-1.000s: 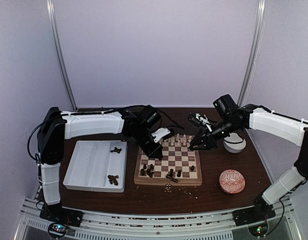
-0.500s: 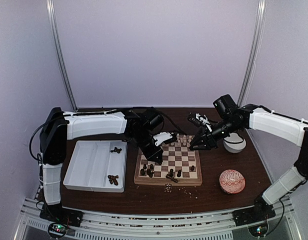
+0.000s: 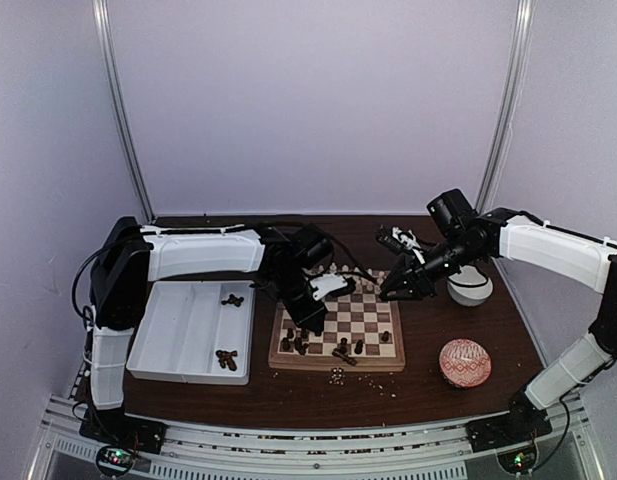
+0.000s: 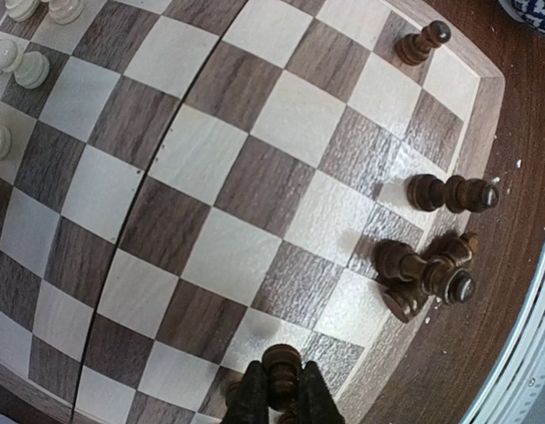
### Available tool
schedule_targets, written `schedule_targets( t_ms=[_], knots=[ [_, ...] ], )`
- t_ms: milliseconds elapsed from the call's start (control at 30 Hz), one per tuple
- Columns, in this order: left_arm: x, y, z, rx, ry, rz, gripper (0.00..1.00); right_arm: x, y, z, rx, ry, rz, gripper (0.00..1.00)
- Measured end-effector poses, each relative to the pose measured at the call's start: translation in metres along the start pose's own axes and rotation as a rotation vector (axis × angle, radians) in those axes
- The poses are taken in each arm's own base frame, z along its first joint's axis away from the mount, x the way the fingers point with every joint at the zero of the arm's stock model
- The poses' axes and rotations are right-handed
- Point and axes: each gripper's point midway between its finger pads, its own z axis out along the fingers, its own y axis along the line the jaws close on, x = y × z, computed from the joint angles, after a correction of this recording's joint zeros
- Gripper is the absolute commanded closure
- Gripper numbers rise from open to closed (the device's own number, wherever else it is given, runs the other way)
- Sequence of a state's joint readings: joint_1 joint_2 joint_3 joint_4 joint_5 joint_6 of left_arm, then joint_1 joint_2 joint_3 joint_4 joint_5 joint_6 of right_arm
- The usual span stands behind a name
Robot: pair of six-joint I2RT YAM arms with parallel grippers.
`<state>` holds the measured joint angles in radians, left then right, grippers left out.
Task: Set up the chess pieces on the board
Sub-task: Place the pawn at f7.
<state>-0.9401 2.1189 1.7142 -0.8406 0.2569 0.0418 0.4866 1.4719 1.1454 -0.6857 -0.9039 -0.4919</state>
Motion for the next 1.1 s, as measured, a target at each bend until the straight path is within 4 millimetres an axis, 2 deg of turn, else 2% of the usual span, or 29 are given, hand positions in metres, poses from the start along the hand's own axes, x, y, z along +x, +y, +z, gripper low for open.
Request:
schedule_targets(
  t_ms=[267, 600, 767, 933, 1000, 1033, 1100],
  knots=[
    [0.003, 0.001, 0.01, -0.005, 0.025, 0.01, 0.96, 0.001, 0.0, 0.001, -0.002, 0.004, 0.005, 0.68],
    [0.004, 0.002, 0.011, -0.019, 0.042, 0.019, 0.8, 0.003, 0.0, 0.002, -0.005, 0.009, 0.01, 0.68],
    [0.001, 0.0, 0.007, -0.025, 0.042, 0.026, 0.76, 0.003, 0.0, 0.002, -0.006, 0.009, 0.008, 0.68],
    [-0.01, -0.005, -0.012, -0.063, 0.005, 0.029, 0.76, 0.003, 0.0, 0.002, -0.009, 0.008, 0.008, 0.68],
    [-0.014, -0.003, -0.027, -0.12, -0.026, 0.015, 0.76, 0.003, 0.001, 0.002, -0.01, 0.008, 0.009, 0.68],
    [-0.012, -0.003, -0.043, -0.173, -0.056, -0.012, 0.76, 0.003, 0.001, 0.002, -0.012, 0.008, 0.01, 0.68],
    [-0.008, -0.003, -0.058, -0.217, -0.084, -0.044, 0.75, 0.003, 0.001, 0.002, -0.013, 0.007, 0.01, 0.68]
  ],
)
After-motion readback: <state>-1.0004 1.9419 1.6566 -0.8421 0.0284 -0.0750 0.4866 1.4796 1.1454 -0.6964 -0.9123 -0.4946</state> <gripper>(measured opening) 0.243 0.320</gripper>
